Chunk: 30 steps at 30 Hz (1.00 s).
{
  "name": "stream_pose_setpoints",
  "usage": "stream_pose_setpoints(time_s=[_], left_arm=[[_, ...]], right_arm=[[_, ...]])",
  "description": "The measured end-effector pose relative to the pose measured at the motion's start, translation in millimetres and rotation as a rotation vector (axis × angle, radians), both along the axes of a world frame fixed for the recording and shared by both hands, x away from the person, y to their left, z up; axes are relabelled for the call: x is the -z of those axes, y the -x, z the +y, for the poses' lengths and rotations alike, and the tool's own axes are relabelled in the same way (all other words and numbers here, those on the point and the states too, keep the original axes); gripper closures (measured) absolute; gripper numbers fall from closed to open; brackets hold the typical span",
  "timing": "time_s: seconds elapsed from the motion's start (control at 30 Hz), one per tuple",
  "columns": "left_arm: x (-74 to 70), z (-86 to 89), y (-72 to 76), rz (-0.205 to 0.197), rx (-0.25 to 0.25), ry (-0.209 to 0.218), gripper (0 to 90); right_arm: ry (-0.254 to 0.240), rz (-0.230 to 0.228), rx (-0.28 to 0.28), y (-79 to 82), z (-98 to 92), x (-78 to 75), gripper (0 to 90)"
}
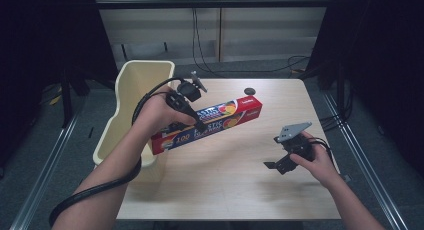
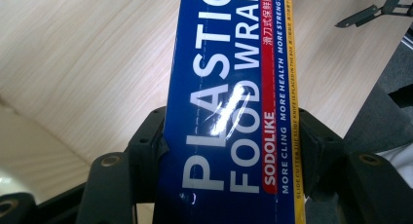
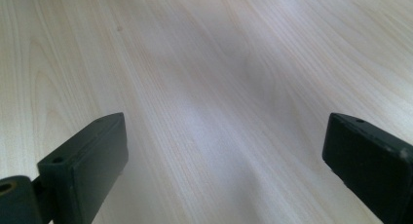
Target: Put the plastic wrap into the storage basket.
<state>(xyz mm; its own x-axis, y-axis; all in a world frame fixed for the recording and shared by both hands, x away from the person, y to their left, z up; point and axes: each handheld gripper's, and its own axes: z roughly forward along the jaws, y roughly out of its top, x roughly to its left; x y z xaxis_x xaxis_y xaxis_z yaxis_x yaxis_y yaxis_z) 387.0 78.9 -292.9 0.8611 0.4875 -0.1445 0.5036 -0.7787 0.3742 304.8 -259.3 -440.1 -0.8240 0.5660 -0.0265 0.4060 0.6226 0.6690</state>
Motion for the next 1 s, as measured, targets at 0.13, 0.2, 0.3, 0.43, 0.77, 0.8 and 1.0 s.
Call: stream_pose_setpoints(time_s=[0.13,0.2,0.3,0.43,0.77,0.8,1.0], left_arm=[[-4.3,8.5,-0.8,0.010,-0.018,-0.007,39.9],[-6.7,11.6,-0.8,0.010,-0.031,-0.006,39.9],[-11.1,16.2,-1.7,0.010,-0.048,-0.002,39.9],[-15.1,22.0,-2.7,0.009,-0.074,0.017,39.9],[-29.4,43.4,-4.7,0.022,-0.169,-0.006,40.0],[-29.4,43.4,-4.7,0.022,-0.169,-0.006,40.0],[-36.6,54.0,-5.2,0.021,-0.202,-0.001,40.1]], right_arm=[[-0.002,-0.003,0.003,0.0,-1.8,0.0,2.2],[-0.002,-0.001,0.004,0.0,-2.2,0.9,2.4],[0.003,0.005,0.001,0.0,-2.6,4.3,2.6],[0.010,0.006,0.015,-0.3,-4.1,8.2,2.4],[0.018,0.016,0.013,2.9,-4.0,11.6,2.5],[0.018,0.016,0.013,2.9,-4.0,11.6,2.5],[0.004,0.024,0.005,3.1,-4.0,11.1,2.5]])
